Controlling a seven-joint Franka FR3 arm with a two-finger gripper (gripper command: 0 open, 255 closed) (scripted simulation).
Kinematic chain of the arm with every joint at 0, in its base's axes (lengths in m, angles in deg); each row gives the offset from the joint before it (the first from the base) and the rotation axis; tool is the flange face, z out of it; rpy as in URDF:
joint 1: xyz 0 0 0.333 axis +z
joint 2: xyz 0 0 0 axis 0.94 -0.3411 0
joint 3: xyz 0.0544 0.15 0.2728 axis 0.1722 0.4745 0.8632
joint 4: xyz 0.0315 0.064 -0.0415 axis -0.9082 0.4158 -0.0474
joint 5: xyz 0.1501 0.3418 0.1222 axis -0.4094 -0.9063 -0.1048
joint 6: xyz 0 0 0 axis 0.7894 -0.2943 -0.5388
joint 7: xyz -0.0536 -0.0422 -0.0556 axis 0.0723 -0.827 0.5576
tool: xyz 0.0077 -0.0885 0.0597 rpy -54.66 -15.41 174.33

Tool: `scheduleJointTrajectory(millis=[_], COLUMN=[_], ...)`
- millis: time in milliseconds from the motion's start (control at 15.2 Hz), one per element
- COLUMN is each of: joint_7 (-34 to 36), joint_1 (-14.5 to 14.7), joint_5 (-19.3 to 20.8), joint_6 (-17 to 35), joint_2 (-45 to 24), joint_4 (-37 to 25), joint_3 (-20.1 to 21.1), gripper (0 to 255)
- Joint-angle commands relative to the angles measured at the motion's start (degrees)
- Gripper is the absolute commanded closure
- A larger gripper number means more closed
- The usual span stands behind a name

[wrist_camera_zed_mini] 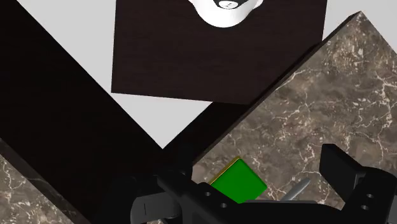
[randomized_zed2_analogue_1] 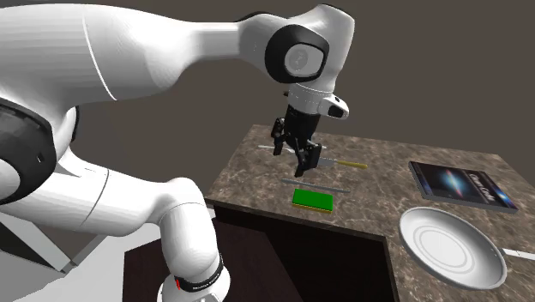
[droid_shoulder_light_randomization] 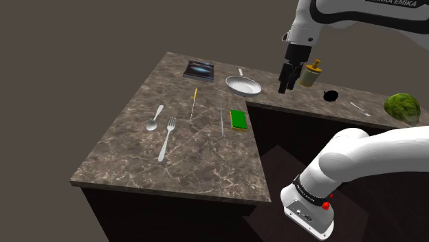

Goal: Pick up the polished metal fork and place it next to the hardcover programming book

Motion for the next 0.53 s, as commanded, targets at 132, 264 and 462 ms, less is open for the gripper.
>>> scheduleJointTrajectory(millis=[132,264,462], joint_7=[4.7,9.4,16.2], joint_1=[0.1,0.3,0.7], joint_5=[-2.3,-4.5,-7.7], joint_6=[2.6,5.3,9.7], joint_2=[0.5,0.5,-0.5], joint_4=[2.1,3.7,5.5], joint_3=[2.8,5.6,10.0], gripper=[0,0,0])
